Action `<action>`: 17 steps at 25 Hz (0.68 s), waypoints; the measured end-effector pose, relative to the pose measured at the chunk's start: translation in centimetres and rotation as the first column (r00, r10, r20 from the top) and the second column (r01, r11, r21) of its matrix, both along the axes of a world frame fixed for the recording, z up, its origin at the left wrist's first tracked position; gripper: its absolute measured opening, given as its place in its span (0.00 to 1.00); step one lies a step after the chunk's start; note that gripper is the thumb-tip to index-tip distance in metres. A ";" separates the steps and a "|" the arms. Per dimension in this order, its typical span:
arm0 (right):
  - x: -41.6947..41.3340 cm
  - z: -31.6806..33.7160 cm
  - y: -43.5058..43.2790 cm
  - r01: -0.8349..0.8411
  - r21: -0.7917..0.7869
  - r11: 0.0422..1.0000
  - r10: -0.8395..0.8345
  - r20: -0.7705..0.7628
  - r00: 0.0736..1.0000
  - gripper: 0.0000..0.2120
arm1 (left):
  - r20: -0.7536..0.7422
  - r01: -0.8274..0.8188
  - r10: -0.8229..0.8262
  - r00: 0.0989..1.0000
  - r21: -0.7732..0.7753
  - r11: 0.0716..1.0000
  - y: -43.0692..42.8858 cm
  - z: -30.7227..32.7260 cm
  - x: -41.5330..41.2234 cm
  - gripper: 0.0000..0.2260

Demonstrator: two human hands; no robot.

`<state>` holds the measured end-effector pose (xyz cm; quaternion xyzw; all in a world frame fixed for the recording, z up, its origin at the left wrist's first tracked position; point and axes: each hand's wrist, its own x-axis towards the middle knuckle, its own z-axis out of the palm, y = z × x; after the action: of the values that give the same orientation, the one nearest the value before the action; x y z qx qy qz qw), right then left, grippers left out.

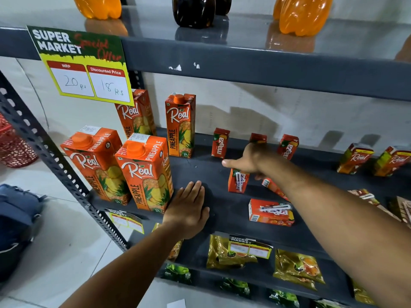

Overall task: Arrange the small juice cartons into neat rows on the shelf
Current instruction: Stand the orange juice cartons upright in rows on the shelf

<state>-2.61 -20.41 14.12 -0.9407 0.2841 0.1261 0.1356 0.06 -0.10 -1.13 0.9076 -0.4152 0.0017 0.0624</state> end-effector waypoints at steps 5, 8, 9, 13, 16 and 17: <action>0.3 0.7 0.4 -0.299 -0.137 0.944 0.284 -0.117 0.952 0.17 | -0.001 0.003 -0.003 1.000 -0.009 1.000 0.1 0.0 0.0 0.29; -0.5 1.0 0.4 -0.421 -0.075 0.904 0.414 -0.090 0.906 0.22 | -0.003 0.001 -0.001 1.000 0.000 1.000 0.1 -0.1 0.1 0.29; -0.8 1.1 0.4 -0.436 -0.061 0.898 0.432 -0.070 0.899 0.17 | -0.002 -0.001 0.001 1.000 0.002 1.000 0.1 -0.1 0.1 0.29; -0.8 1.3 0.0 -0.340 0.039 0.940 0.339 0.025 0.940 0.22 | 0.003 -0.001 0.001 1.000 0.006 1.000 0.0 -0.1 0.1 0.29; -1.2 0.9 -0.2 -0.393 0.072 0.917 0.390 0.048 0.919 0.31 | 0.010 0.001 -0.001 1.000 -0.002 1.000 0.1 0.0 0.1 0.29; -1.3 1.0 -0.5 -0.429 0.066 0.901 0.423 0.081 0.902 0.36 | 0.010 0.002 -0.002 1.000 -0.005 1.000 0.1 -0.1 0.0 0.29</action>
<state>-3.88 -20.90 15.12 -0.9773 0.0616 0.1336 0.1524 0.10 0.00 -1.18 0.9070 -0.4163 0.0075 0.0626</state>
